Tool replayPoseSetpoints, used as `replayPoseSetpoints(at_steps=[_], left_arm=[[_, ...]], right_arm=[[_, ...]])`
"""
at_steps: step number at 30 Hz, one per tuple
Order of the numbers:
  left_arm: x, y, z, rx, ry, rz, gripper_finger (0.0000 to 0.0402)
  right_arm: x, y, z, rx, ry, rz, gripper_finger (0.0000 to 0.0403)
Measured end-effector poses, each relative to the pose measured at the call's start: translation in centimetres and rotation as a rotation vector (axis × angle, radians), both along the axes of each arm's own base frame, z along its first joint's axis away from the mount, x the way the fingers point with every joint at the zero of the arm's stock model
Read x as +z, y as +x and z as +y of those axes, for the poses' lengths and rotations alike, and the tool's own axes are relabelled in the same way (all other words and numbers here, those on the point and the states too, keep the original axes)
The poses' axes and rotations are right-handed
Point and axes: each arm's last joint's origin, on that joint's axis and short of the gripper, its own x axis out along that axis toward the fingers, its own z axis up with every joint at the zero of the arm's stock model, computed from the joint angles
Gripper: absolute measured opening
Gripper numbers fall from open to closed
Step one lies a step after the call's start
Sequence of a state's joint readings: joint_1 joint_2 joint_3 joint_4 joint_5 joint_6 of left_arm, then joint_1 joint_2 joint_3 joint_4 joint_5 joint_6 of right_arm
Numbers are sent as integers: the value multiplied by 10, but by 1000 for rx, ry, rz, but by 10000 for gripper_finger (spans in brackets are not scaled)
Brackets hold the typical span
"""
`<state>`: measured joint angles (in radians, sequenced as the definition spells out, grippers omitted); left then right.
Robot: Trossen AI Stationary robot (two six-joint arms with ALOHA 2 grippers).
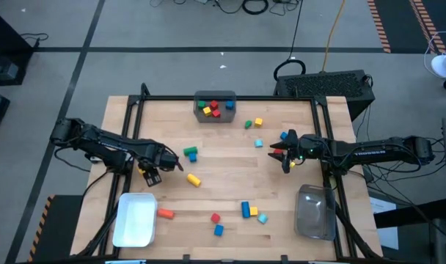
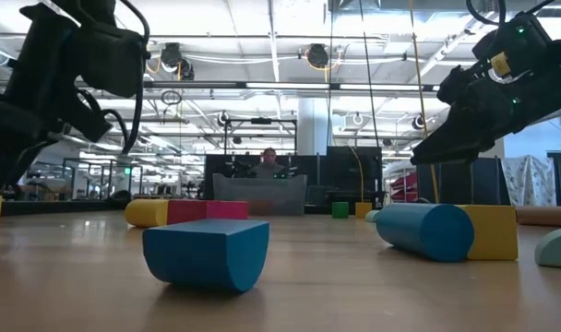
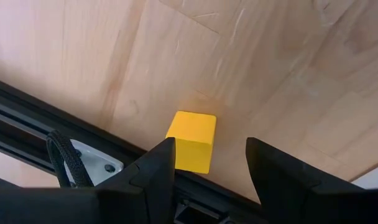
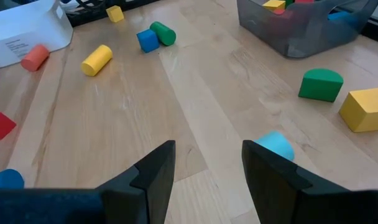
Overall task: Sort blocks by size
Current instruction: Put the yellow square block into the top black bin
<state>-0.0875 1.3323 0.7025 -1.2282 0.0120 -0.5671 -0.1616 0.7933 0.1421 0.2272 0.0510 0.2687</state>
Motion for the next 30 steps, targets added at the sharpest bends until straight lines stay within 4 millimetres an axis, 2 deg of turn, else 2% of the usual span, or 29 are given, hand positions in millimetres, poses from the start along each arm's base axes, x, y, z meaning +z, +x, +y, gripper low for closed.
replayPoseSetpoints(at_steps=[5,11,13,19,30], left_arm=[[-2,2,0,7,1,-3,198],[-6,19,-1,8,-9,-84,198],[-6,20,-1,4,-8,-47,198],[0,16,8,67,-46,217,198],[-29,28,17,-24,-121,341,198]], right_arm=[[0,0,0,-1,0,-1,176],[2,1,0,-1,-3,-20,176],[3,1,0,-1,-5,-32,176],[4,2,0,-1,-8,-46,176],[3,1,0,0,-7,-38,176]])
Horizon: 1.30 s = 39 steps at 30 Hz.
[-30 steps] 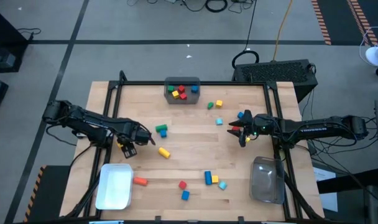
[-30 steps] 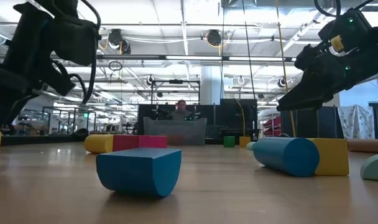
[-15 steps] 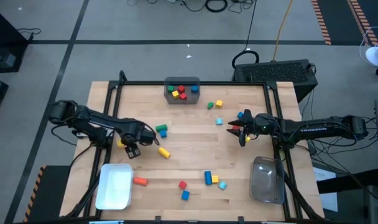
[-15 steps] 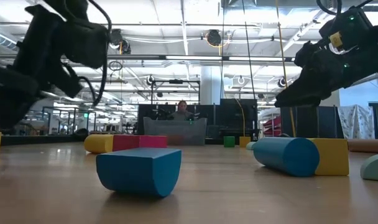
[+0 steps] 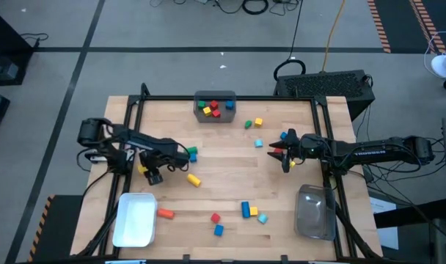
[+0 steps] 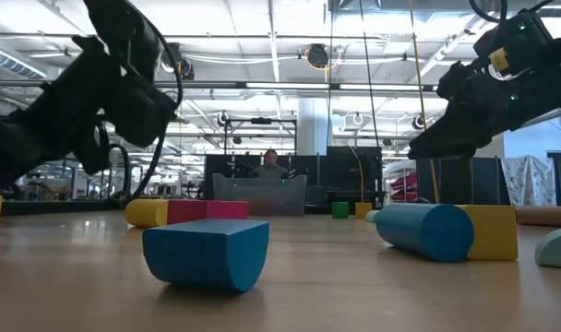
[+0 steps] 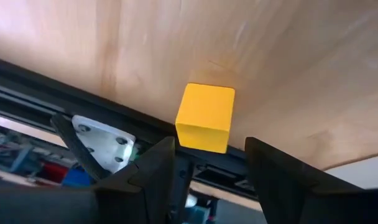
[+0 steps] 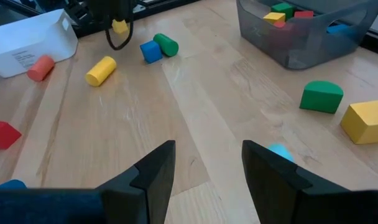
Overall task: Sort blocks by size
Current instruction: Put the yellow square block into the top black bin
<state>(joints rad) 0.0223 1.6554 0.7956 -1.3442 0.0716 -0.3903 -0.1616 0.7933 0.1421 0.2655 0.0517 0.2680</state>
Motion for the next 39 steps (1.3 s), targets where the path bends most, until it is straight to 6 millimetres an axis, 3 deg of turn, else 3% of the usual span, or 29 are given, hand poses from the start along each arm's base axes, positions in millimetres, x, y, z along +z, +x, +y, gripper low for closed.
replayPoseSetpoints(at_steps=[8,23,31,39], left_arm=[[-16,4,2,-73,-33,17,198],[-32,-15,1,-71,-37,53,197],[-34,-14,1,-65,-30,30,138],[-30,-12,3,-36,-20,23,138]], right_arm=[[0,0,0,1,-1,5,176],[-1,0,0,5,-7,11,176],[-1,0,0,5,-7,11,176],[-1,0,0,5,-7,11,176]])
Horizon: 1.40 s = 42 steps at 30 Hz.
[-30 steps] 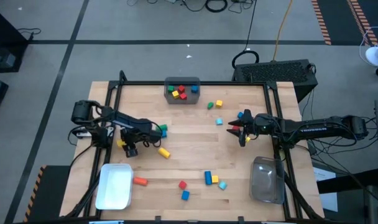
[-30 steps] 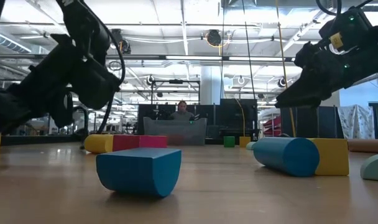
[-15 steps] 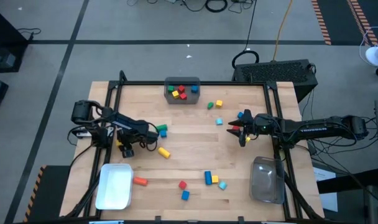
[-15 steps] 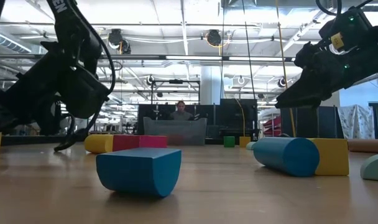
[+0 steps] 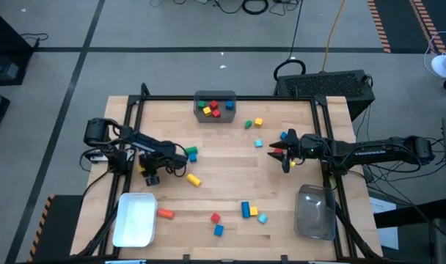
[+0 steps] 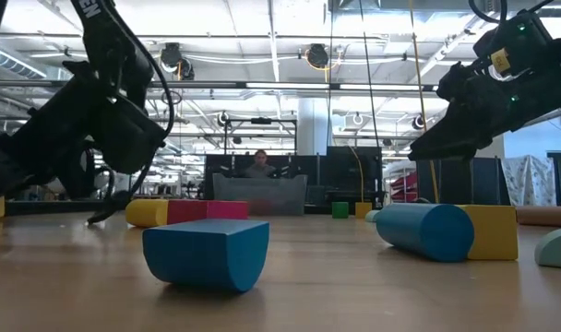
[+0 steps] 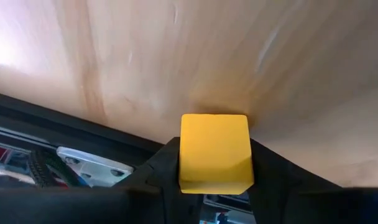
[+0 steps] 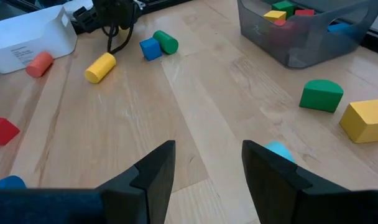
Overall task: Sort blocks by size
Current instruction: Put the yellow square block into the top black bin
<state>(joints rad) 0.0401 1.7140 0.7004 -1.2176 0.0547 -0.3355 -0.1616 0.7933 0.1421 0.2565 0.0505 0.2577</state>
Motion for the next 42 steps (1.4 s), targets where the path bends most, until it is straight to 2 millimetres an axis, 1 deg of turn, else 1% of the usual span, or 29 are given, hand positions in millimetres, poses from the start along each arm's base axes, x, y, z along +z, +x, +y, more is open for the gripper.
replayPoseSetpoints(at_steps=[5,9,14,19,22,27,32,35,39,42], left_arm=[[16,12,4,10,10,-81,138],[38,25,10,12,52,-205,138],[71,45,23,13,140,-381,138],[100,71,46,3,278,-581,138],[113,88,62,0,320,-745,142],[131,106,92,-14,400,-965,147],[143,115,128,4,533,-1166,149],[143,118,153,56,615,-1249,149],[135,124,180,106,693,-1314,150],[120,131,197,128,681,-1363,151]], right_arm=[[0,0,0,0,0,-1,176],[0,0,0,0,0,-2,176],[0,0,0,0,0,-2,176],[0,0,0,0,0,-3,176],[0,0,0,0,0,-2,176],[0,0,0,-1,1,-2,176],[0,0,0,2,-6,0,176],[0,0,0,3,-7,0,176],[0,0,0,2,-7,1,176],[0,0,0,4,-10,3,176]])
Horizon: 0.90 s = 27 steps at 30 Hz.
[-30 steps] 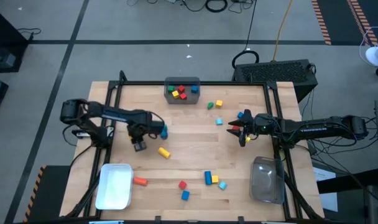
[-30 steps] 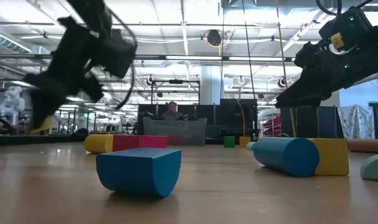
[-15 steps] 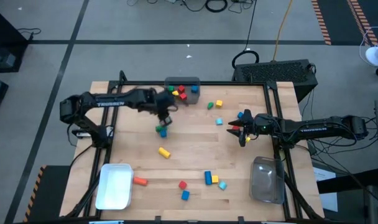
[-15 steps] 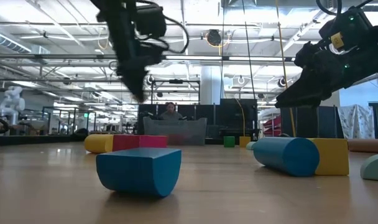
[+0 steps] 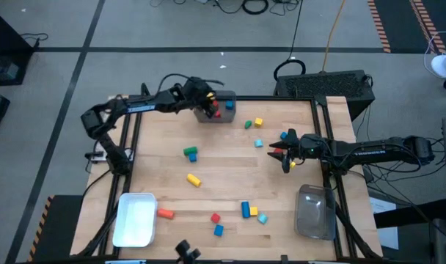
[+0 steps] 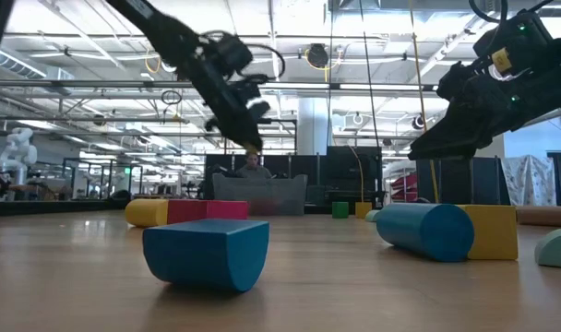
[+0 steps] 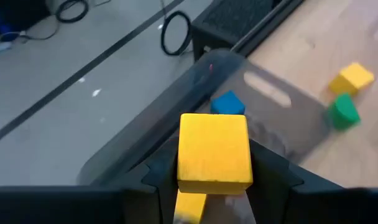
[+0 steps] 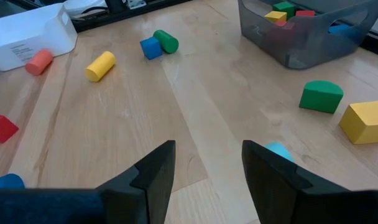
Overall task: Sort blocks by size
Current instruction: Put the yellow square block into the top black bin
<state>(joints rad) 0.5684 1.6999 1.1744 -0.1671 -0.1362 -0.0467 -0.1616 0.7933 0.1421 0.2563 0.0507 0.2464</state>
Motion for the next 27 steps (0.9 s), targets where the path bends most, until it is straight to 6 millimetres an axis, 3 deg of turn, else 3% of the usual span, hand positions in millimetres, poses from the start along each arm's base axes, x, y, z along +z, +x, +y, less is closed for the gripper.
replayPoseSetpoints(at_steps=[9,20,27], left_arm=[[-48,26,19,-14,-22,0,151],[-62,39,26,-23,-32,22,157],[-62,38,26,-20,-36,24,201]], right_arm=[[0,0,0,-1,1,0,176],[0,0,0,0,0,0,176],[0,0,0,0,0,0,176]])
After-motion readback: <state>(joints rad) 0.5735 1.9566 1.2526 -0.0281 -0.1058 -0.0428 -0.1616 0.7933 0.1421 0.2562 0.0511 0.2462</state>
